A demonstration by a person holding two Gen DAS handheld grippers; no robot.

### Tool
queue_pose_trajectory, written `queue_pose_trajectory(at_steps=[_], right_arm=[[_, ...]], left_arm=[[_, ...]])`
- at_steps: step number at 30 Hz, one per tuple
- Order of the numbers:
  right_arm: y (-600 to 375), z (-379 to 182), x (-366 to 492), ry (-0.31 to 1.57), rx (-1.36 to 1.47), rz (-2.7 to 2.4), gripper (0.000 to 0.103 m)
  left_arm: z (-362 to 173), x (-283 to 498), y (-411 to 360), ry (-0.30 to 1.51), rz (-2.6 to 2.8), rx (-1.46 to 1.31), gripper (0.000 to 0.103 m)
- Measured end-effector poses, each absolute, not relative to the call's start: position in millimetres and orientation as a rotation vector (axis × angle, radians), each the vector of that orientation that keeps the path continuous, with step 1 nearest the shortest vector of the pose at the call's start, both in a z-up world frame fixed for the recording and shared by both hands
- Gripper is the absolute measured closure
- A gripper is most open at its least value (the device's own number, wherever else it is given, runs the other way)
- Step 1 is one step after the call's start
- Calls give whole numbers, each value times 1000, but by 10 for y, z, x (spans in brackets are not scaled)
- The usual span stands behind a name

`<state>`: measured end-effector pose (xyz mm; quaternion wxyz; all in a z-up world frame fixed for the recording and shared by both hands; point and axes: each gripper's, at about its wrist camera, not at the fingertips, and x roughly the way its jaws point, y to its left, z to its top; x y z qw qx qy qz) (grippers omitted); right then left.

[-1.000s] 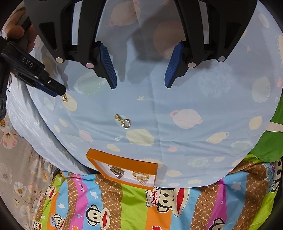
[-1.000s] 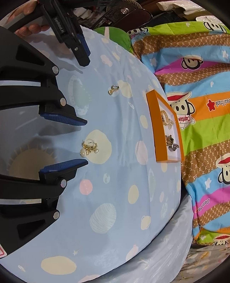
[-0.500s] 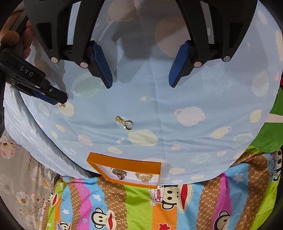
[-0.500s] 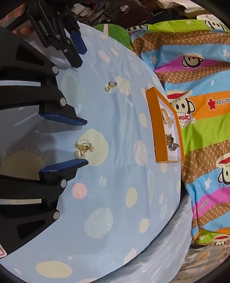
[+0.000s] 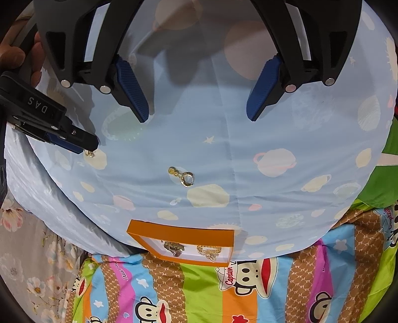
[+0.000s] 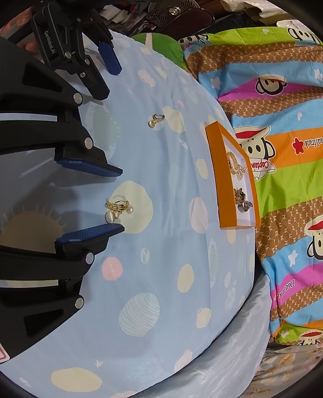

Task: Organize jewelry
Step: 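Close the right tool on the pearl earring while the left tool grasps the gold coin-dangle earring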

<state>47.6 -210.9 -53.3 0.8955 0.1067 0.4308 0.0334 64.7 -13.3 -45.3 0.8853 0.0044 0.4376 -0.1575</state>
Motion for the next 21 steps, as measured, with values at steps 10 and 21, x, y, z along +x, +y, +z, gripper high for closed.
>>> queue_pose_trajectory(at_steps=[10, 21], right_arm=[[-2180, -547, 518, 896, 251, 45, 87], [-2186, -550, 516, 897, 254, 47, 87]], left_arm=[[-460, 728, -167, 916, -312, 11, 19], [-451, 1074, -248, 917, -284, -28, 20]])
